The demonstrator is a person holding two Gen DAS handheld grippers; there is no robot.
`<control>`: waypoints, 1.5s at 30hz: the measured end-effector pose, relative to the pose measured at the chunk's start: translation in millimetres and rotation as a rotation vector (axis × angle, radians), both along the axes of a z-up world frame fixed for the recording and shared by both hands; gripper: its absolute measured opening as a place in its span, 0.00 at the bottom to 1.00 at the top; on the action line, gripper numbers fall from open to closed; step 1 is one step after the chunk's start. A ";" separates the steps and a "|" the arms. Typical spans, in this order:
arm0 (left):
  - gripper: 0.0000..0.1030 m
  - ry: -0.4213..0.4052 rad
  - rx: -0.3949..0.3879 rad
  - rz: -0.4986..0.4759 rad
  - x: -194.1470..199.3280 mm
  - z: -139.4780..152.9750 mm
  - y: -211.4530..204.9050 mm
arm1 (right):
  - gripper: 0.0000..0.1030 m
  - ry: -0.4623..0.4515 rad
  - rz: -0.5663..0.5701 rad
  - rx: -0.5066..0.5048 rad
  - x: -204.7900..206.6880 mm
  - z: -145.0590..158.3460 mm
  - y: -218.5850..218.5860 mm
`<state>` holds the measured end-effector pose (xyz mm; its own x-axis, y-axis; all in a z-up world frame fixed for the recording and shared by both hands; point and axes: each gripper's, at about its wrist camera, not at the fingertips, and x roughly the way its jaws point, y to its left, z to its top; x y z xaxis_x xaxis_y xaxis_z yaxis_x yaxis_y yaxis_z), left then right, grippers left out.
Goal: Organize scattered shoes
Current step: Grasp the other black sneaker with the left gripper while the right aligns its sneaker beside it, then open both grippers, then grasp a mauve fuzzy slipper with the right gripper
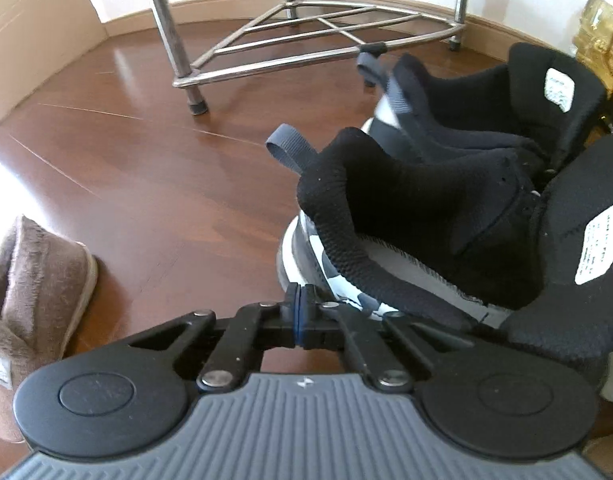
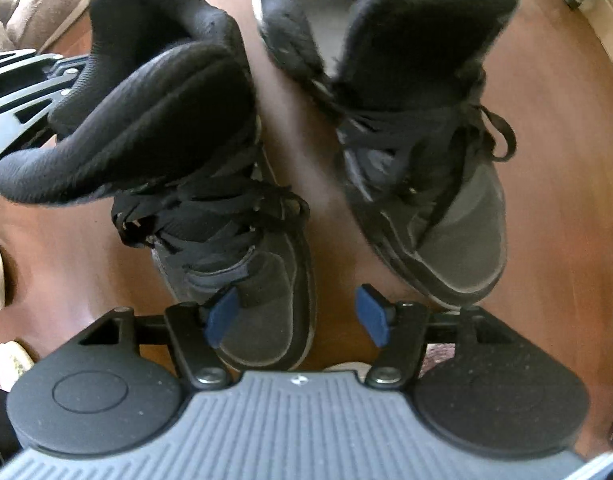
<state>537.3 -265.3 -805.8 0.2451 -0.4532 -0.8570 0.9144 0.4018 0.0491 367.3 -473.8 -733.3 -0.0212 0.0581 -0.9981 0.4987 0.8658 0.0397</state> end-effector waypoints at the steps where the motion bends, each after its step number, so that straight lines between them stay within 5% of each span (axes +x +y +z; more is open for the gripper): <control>1: 0.00 0.005 0.002 0.001 -1.1 -0.4 -1.6 | 0.64 0.003 -0.005 -0.007 -1.1 0.9 -0.2; 11: 0.00 0.060 0.019 0.089 2.2 -3.5 -0.5 | 0.69 -0.006 0.030 -0.072 3.0 16.4 16.0; 13: 0.17 0.091 0.020 0.128 4.6 -1.5 7.1 | 0.74 -0.026 0.002 -0.070 3.1 26.3 20.0; 14: 0.37 0.106 0.012 0.140 4.1 1.5 14.8 | 0.78 -0.040 -0.016 -0.060 2.6 32.1 21.7; 15: 0.52 0.122 0.004 0.153 3.7 4.5 22.6 | 0.79 -0.066 -0.043 -0.042 1.7 42.3 24.5; 16: 0.54 0.134 -0.010 0.168 2.3 9.7 35.0 | 0.80 -0.098 -0.064 -0.032 -0.2 53.5 28.3; 21: 0.63 0.178 -0.052 0.224 -9.2 37.8 110.4 | 0.81 -0.324 -0.110 -0.065 -20.4 119.2 55.8; 25: 0.63 0.162 -0.034 0.372 -13.3 48.8 174.2 | 0.86 -0.546 0.026 -0.062 -13.2 156.9 61.2; 27: 0.63 0.156 -0.014 0.490 -9.5 51.4 209.8 | 0.87 -0.616 0.183 -0.039 17.7 159.8 81.3; 33: 0.63 0.141 -0.066 0.793 20.5 61.3 276.9 | 0.86 -0.566 0.441 0.070 120.5 104.1 144.1; 39: 0.64 0.109 -0.081 0.850 27.9 63.7 310.3 | 0.84 -0.652 0.613 0.112 260.7 73.3 205.8; 45: 0.64 0.066 -0.023 0.912 25.5 57.1 349.4 | 0.84 -0.671 0.733 -0.055 383.0 31.1 254.1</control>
<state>562.7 84.0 -748.6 0.4671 -0.1249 -0.8753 0.2424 0.9701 -0.0090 750.3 -219.7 -702.2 0.5363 0.2093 -0.8176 -0.2714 0.9601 0.0677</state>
